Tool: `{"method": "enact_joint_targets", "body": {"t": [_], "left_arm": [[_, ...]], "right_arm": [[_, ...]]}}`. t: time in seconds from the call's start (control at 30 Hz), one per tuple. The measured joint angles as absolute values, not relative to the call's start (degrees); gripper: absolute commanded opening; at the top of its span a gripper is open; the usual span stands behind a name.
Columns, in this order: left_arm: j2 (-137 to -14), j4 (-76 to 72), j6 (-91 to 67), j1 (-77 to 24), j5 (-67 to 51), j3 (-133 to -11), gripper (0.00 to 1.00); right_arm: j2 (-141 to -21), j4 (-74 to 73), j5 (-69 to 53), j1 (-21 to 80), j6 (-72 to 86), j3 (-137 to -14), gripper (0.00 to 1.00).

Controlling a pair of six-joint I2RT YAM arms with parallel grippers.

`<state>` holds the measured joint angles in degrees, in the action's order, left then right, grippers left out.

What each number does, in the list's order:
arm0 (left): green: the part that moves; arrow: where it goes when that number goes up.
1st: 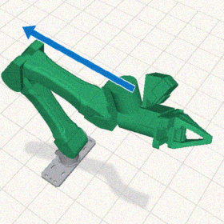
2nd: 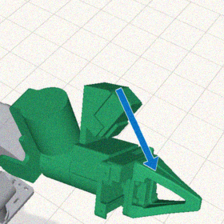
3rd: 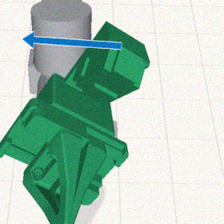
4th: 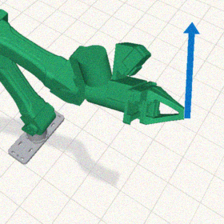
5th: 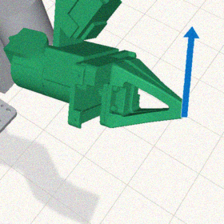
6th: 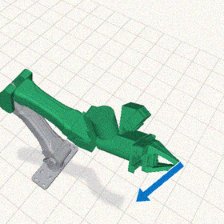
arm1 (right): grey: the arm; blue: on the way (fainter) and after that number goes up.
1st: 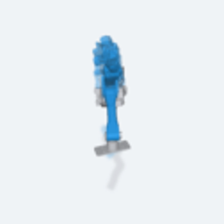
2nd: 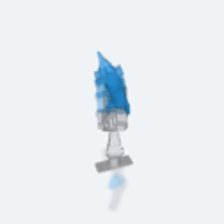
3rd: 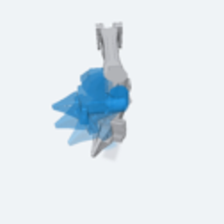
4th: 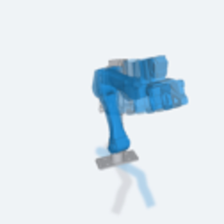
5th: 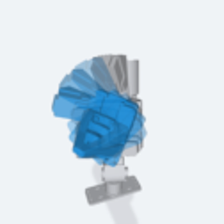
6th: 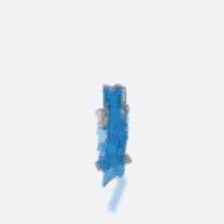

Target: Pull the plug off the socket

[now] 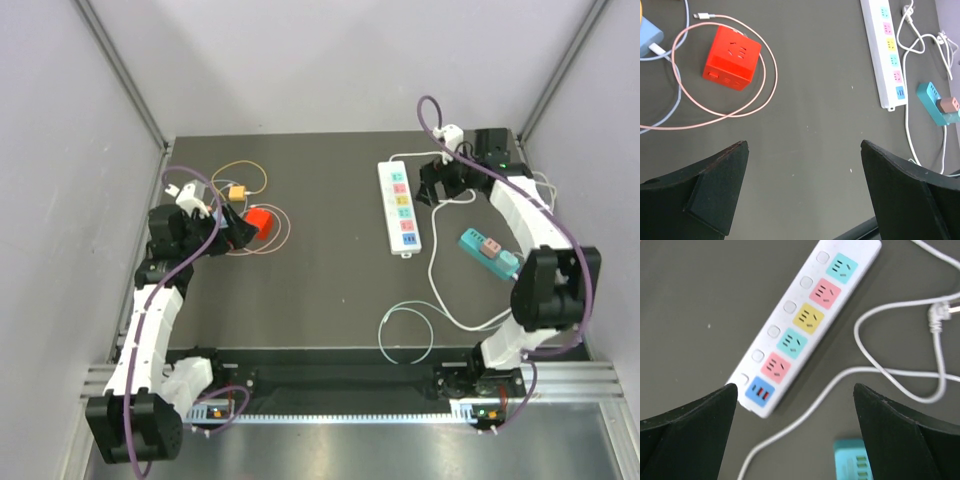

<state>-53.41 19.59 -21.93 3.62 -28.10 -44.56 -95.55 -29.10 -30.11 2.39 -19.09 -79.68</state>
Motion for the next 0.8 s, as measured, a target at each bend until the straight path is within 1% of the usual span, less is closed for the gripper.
{"method": "enact_joint_targets", "body": {"t": [0.17,0.3,0.4,0.5,0.8], "left_arm": [[-53.23,19.0,-22.28,3.62,-29.12,-43.35,0.99],[-52.49,18.57,-22.65,3.62,-29.76,-41.6,0.99],[-52.29,18.37,-22.85,3.62,-30.61,-41.12,0.99],[-52.27,18.06,-23.05,3.62,-30.96,-41.08,0.99],[-52.23,18.02,-23.7,3.62,-31.7,-41.04,0.99]], "right_arm": [[-87.31,-40.01,-22.02,1.04,-31.07,-79.5,0.98],[-85.25,-46.89,-14.04,-2.2,-39.0,-79.81,0.97],[-86.76,-51.64,-8.71,-4.78,-43.62,-80.05,0.95],[-90.08,-53.95,-5.96,-6.72,-46.02,-80.05,0.92],[-97.58,-56.21,-2.48,-7.31,-48.71,-79.33,0.81]]}}
